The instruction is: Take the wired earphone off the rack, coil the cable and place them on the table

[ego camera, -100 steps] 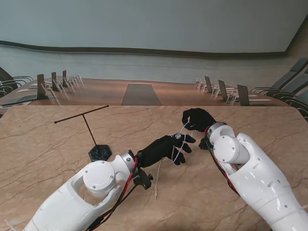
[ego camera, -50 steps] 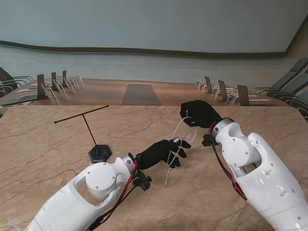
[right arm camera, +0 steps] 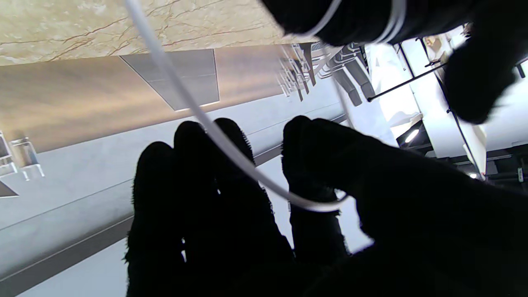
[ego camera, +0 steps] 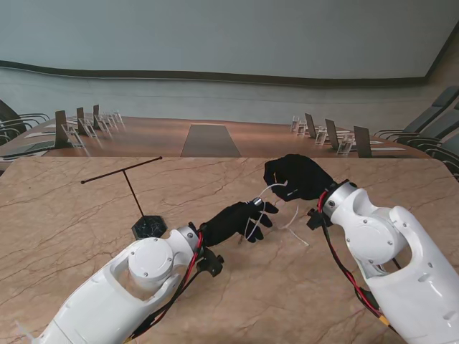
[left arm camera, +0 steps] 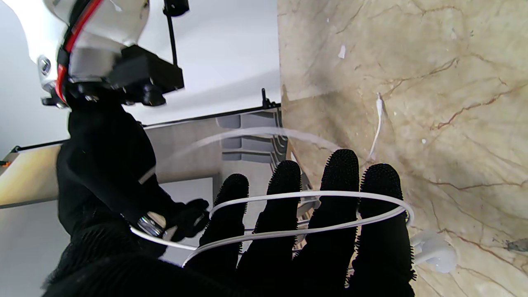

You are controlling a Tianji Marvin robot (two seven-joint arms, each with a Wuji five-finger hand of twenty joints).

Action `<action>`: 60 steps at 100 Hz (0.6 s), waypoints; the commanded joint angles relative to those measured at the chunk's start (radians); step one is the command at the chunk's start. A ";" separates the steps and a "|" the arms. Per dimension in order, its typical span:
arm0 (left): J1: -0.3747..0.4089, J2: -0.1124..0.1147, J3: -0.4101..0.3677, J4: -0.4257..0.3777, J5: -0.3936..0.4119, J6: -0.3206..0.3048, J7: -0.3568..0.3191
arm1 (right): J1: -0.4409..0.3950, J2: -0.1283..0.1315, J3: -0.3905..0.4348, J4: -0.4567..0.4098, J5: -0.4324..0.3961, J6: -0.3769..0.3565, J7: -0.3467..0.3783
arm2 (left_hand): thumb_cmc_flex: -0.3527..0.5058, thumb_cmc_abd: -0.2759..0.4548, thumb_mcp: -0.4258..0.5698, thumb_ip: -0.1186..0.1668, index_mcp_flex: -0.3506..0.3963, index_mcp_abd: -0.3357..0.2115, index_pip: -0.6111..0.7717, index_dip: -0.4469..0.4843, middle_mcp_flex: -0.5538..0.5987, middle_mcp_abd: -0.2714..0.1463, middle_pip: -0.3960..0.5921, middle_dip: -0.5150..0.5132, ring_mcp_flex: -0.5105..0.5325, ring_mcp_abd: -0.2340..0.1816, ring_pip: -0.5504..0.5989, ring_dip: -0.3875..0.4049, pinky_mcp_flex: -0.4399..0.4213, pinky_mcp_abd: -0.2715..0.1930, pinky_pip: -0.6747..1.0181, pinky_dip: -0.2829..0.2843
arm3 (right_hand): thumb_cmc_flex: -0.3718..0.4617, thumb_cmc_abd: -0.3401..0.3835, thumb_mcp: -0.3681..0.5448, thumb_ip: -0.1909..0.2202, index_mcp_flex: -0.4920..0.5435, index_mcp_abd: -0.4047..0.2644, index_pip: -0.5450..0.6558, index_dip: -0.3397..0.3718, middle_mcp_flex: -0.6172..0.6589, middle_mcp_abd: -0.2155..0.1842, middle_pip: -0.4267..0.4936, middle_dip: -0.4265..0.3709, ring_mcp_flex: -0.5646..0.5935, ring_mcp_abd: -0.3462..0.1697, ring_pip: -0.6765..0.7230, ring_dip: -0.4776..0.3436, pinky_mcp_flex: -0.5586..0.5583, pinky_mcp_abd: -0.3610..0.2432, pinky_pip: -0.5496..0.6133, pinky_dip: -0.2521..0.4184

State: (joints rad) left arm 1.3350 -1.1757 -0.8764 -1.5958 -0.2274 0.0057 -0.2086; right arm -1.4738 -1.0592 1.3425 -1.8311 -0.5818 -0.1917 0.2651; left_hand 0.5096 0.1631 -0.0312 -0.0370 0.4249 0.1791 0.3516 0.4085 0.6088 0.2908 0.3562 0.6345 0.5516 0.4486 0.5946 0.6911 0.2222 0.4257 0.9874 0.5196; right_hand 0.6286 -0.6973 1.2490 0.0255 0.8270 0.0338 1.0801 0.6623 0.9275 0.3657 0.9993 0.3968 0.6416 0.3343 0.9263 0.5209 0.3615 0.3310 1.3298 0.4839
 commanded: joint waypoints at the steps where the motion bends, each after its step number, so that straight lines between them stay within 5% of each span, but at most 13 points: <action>1: -0.003 -0.007 -0.004 0.008 0.004 -0.002 0.006 | -0.024 0.007 0.005 -0.035 -0.005 -0.010 0.014 | -0.024 0.009 -0.008 -0.010 0.004 -0.013 -0.004 -0.014 0.008 0.003 -0.020 -0.006 -0.018 0.002 -0.007 -0.017 -0.006 0.039 0.034 0.019 | 0.061 0.013 0.138 0.105 0.149 -0.144 0.160 0.096 0.038 0.078 0.027 0.025 0.046 0.008 0.041 0.009 0.018 -0.005 0.044 0.024; 26: -0.017 -0.017 -0.007 0.025 0.004 -0.005 0.032 | -0.084 0.021 0.033 -0.115 -0.009 -0.017 0.080 | -0.037 0.005 -0.009 -0.011 -0.002 -0.012 -0.012 -0.021 -0.008 -0.002 -0.051 -0.039 -0.049 -0.020 -0.035 -0.029 -0.032 0.011 0.017 0.011 | 0.061 -0.001 0.151 0.107 0.159 -0.138 0.155 0.093 0.061 0.091 0.034 0.049 0.075 0.019 0.057 0.012 0.038 0.015 0.061 0.033; 60: -0.053 -0.029 0.000 0.055 0.005 -0.032 0.057 | -0.127 0.031 0.028 -0.171 0.003 -0.024 0.129 | -0.033 0.000 -0.009 -0.013 -0.012 -0.010 -0.041 -0.052 -0.043 -0.030 -0.129 -0.125 -0.133 -0.098 -0.158 -0.102 -0.122 -0.073 -0.093 -0.051 | 0.064 -0.012 0.160 0.102 0.165 -0.130 0.151 0.087 0.075 0.097 0.029 0.063 0.089 0.029 0.061 0.012 0.050 0.030 0.065 0.036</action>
State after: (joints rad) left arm 1.2894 -1.1966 -0.8748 -1.5430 -0.2212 -0.0228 -0.1536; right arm -1.5877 -1.0294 1.3783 -1.9809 -0.5793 -0.2106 0.3830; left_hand 0.5052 0.1627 -0.0312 -0.0370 0.4291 0.1791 0.3422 0.3653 0.5778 0.2893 0.2528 0.5194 0.4301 0.3875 0.4483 0.6034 0.1104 0.3558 0.9106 0.4820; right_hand 0.6175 -0.7192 1.2644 0.0448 0.8481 0.0344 1.0709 0.6638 0.9777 0.3652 1.0119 0.4447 0.6901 0.3455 0.9426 0.5210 0.4029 0.3665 1.3596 0.4957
